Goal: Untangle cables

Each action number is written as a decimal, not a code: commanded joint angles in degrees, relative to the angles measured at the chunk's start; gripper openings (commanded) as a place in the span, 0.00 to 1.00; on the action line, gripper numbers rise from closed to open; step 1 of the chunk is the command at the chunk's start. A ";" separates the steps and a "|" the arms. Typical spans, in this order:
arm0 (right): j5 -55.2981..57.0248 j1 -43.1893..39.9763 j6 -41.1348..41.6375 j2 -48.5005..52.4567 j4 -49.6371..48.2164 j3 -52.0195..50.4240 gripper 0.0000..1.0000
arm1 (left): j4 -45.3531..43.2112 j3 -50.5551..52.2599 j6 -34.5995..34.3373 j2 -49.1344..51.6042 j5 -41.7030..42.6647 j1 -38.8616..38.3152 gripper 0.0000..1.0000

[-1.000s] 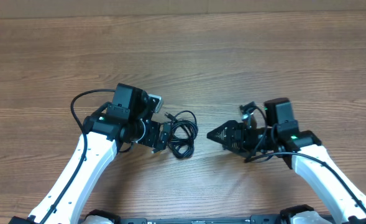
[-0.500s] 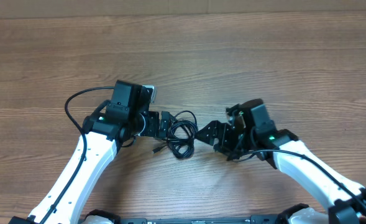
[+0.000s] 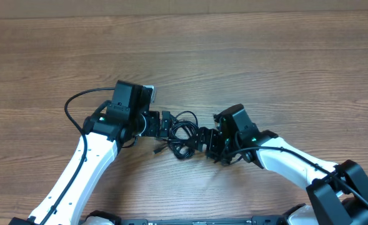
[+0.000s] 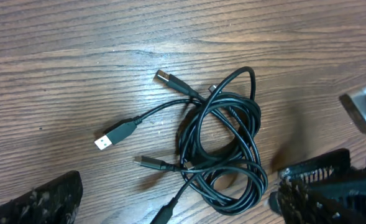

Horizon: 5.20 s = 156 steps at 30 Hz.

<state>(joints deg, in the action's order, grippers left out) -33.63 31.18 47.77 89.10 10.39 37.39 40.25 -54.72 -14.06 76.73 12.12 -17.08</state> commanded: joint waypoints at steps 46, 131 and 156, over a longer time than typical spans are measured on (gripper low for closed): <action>12.87 8.52 12.72 4.81 -10.19 1.20 0.19 | 0.39 -0.94 -0.11 -0.61 -2.93 0.57 0.99; 22.73 -2.43 -49.46 -12.57 2.89 9.01 0.04 | 3.91 -1.27 -1.29 -10.82 10.12 0.55 1.00; 7.76 -2.25 -37.27 -13.73 5.35 10.32 0.04 | -9.70 -1.27 -10.40 -5.53 13.42 0.44 0.87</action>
<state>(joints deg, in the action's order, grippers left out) -22.55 28.91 9.65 76.75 16.51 45.76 31.16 -54.74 -23.73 71.18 24.71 -16.78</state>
